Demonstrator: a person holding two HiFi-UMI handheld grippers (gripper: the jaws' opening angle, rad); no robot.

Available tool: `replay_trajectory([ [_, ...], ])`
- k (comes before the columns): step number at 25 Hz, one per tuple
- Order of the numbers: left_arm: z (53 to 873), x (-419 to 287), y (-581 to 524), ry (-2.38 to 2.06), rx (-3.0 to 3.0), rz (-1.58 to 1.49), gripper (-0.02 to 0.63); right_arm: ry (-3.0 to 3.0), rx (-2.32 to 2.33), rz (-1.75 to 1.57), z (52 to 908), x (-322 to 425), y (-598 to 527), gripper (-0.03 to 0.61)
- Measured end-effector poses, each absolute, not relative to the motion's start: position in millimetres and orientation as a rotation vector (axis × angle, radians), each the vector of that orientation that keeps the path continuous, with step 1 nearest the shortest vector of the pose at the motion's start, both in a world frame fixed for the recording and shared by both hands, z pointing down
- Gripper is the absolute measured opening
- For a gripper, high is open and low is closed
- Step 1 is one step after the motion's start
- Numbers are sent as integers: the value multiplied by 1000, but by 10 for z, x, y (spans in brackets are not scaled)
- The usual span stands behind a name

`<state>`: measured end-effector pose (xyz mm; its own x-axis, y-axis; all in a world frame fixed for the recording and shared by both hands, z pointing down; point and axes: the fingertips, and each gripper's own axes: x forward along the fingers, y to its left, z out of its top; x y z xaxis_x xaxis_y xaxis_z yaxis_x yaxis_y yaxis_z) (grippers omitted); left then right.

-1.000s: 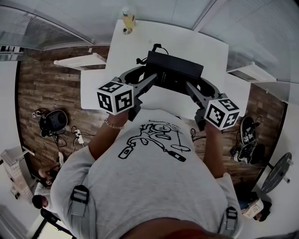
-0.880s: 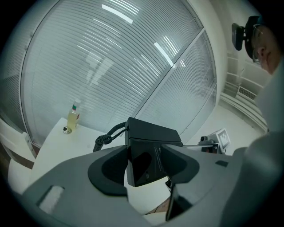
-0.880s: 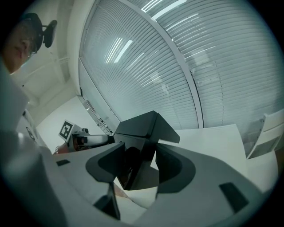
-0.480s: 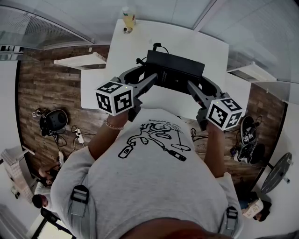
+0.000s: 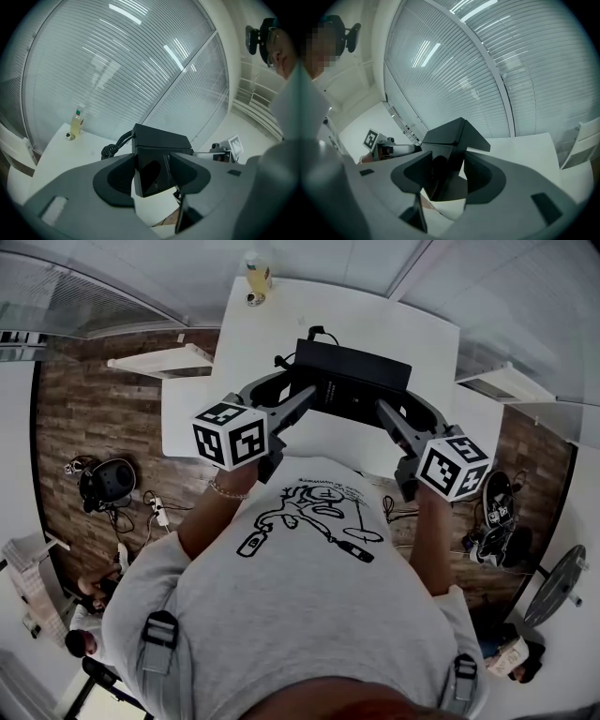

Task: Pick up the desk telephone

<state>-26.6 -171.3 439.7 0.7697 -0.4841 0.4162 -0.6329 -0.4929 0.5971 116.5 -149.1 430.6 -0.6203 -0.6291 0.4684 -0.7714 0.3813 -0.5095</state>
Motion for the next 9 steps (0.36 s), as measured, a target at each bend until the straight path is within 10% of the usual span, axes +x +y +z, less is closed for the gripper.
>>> replay_trajectory([
  [9,4413,-274,-1713,-829,2186,247,230,-2439,1257,1061,4314,1155,-1488,206],
])
